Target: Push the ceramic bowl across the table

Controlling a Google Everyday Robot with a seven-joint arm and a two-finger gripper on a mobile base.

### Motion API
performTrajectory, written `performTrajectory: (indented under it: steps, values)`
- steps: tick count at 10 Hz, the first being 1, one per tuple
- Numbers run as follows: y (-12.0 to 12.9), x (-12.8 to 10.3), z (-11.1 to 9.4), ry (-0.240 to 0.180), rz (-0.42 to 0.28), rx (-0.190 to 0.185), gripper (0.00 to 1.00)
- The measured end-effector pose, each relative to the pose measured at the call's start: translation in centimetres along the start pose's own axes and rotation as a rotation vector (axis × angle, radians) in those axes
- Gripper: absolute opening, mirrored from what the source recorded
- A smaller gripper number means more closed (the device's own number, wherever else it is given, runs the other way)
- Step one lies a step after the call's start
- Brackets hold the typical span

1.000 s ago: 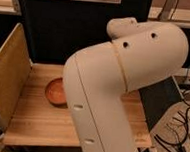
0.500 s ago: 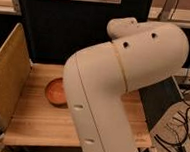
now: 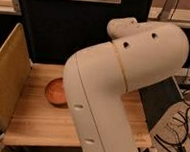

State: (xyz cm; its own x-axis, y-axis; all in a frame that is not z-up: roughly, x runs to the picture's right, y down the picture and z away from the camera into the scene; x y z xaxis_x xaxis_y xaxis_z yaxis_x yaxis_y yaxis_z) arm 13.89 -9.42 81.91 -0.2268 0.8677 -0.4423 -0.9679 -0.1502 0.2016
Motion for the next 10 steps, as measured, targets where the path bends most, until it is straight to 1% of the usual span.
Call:
performTrajectory:
  steps: [3,4,5,6,8,9,10]
  values:
    - [0.0,0.0,0.0,0.0,0.0,0.0,0.79]
    - [0.01,0.0,-0.01,0.0,0.0,0.0,0.75]
    - [0.0,-0.01,-0.01,0.0,0.0,0.0,0.63]
    - [0.0,-0.01,-0.01,0.0,0.0,0.0,0.55]
    - [0.01,-0.01,-0.02,0.0,0.0,0.0,0.33]
    - [0.01,-0.01,-0.02,0.0,0.0,0.0,0.25]
    - [0.02,-0.02,-0.03,-0.001,-0.001,0.001,0.15]
